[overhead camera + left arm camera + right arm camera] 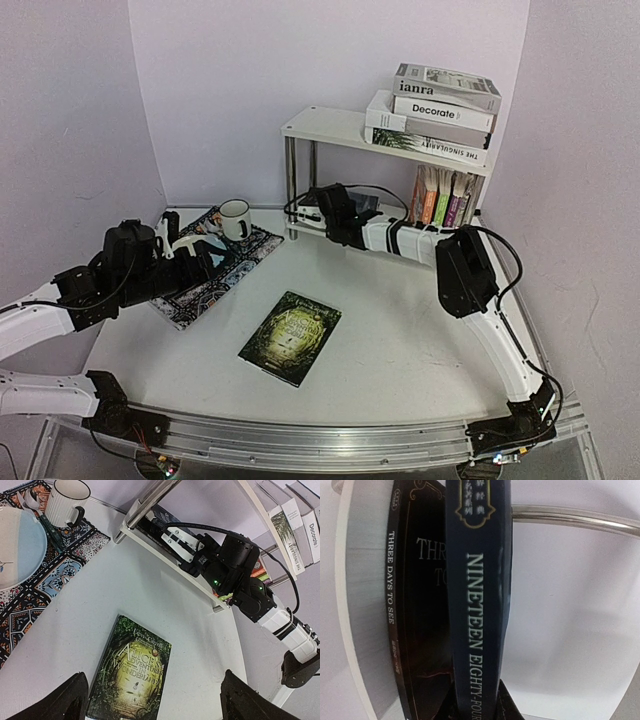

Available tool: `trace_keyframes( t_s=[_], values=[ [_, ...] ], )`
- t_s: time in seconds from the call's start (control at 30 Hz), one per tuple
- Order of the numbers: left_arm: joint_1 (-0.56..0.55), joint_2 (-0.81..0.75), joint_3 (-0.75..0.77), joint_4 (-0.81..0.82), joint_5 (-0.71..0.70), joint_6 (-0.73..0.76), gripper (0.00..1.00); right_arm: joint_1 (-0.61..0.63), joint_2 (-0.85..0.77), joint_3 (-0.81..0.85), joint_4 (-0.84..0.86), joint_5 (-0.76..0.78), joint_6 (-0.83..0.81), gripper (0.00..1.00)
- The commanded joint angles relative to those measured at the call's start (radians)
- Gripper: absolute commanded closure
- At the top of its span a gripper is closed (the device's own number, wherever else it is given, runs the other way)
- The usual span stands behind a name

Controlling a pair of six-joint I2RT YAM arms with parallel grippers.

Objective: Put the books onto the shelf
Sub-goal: Place the book on the book pile on the shelf.

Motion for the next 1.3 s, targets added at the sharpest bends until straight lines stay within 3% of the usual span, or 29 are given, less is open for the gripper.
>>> trace_keyframes(
  t_s=[0.0, 0.57, 0.93, 0.97, 1.1, 1.27],
  values=[
    [0.002, 0.001, 0.003, 0.007, -0.006, -0.007, 0.06, -0.016, 0.021, 0.090, 0.023, 0.011, 0.038, 1.00],
    [0.002, 0.018, 0.009, 0.006, -0.011, -0.003, 0.06, -0.033, 0.118, 0.246, 0.011, -0.015, 0.110, 1.00],
    [0.002, 0.026, 0.012, 0.003, -0.013, 0.001, 0.05, -0.032, 0.106, 0.217, 0.010, 0.029, 0.146, 1.00],
    [0.002, 0.027, 0.012, 0.003, -0.011, 0.000, 0.05, -0.032, 0.101, 0.211, 0.010, 0.031, 0.150, 0.98],
    [0.002, 0.034, 0.012, 0.003, -0.003, -0.003, 0.05, -0.029, 0.063, 0.174, 0.001, 0.020, 0.178, 0.69],
    [0.002, 0.033, 0.014, 0.003, -0.002, -0.005, 0.05, -0.015, 0.020, 0.146, -0.019, -0.010, 0.210, 0.65]
  ],
)
